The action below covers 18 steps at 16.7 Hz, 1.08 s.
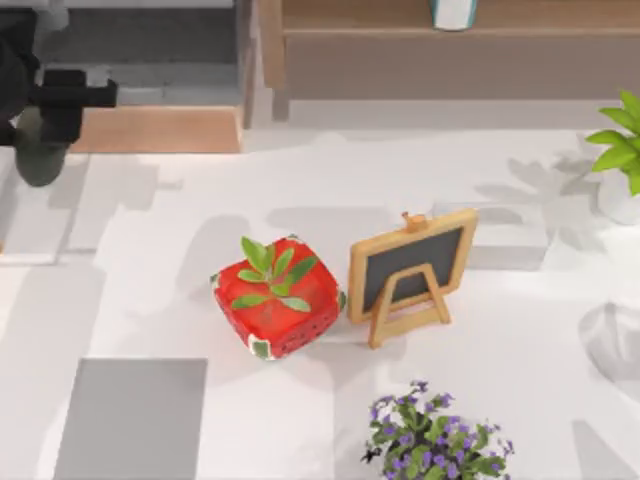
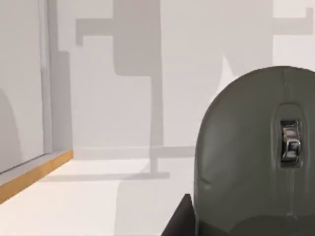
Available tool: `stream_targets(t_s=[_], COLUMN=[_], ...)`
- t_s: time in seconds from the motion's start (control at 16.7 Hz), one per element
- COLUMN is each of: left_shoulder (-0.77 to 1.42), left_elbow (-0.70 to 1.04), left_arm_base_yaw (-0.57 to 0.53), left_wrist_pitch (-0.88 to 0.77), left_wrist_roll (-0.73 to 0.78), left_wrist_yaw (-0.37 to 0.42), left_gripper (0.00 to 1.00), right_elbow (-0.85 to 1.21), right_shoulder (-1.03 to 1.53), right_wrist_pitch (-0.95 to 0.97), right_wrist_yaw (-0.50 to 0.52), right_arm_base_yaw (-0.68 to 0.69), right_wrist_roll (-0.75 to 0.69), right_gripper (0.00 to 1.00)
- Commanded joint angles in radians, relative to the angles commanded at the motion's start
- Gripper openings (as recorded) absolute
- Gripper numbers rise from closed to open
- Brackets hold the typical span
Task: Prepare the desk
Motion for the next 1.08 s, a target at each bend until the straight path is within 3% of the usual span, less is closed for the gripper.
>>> stream_targets(t_s=[0.6, 0.84, 1.08], left_shoulder=[-0.24, -0.278, -0.282], left_elbow=[-0.604, -0.725, -0.739], left_arm_base_yaw=[-0.318, -0.377, -0.384], left_wrist_pitch=[0.151, 0.175, 0.177], left_wrist_roll=[-0.336, -0.397, -0.404], left_wrist_yaw=[-0.031, -0.043, -0.044], left_gripper=[0.0, 0.0, 0.0], right_elbow=[0.0, 0.0, 0.0], right_shoulder=[0.0, 0.0, 0.0], right_wrist_pitch=[0.0, 0.0, 0.0], right_wrist_yaw=[0.0, 0.0, 0.0], right_arm_base_yaw=[0.0, 0.0, 0.0], right_wrist_roll=[0.0, 0.0, 0.0], right_gripper=[1.0, 1.0, 1.0])
